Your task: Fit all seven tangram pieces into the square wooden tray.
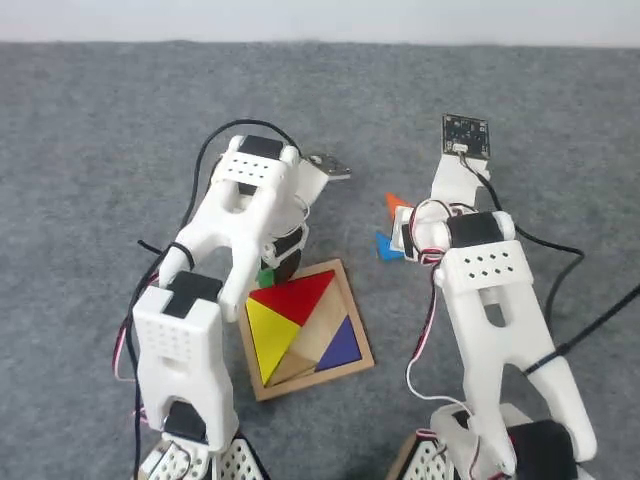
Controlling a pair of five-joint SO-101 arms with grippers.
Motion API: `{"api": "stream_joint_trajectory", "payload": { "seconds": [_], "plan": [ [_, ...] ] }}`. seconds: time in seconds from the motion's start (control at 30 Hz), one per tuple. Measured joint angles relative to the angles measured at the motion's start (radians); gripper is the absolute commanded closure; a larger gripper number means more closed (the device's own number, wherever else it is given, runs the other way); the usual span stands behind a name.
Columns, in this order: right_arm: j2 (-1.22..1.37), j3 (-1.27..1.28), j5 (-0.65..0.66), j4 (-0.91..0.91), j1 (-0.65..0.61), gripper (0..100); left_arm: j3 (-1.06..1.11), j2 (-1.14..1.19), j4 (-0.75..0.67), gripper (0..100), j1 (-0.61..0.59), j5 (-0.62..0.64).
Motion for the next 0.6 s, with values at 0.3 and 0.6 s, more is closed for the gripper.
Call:
{"api": "stream_joint_trajectory", "payload": {
  "seconds": [0.3, 0.6],
  "plan": [
    [0.000, 0.000, 0.000, 0.000, 0.000, 93.7, 0.000, 0.000, -0.069, 88, -0.021, 0.000],
    [0.000, 0.000, 0.000, 0.000, 0.000, 93.7, -0.025, -0.052, 0.018, 88, -0.021, -0.026]
  ]
}}
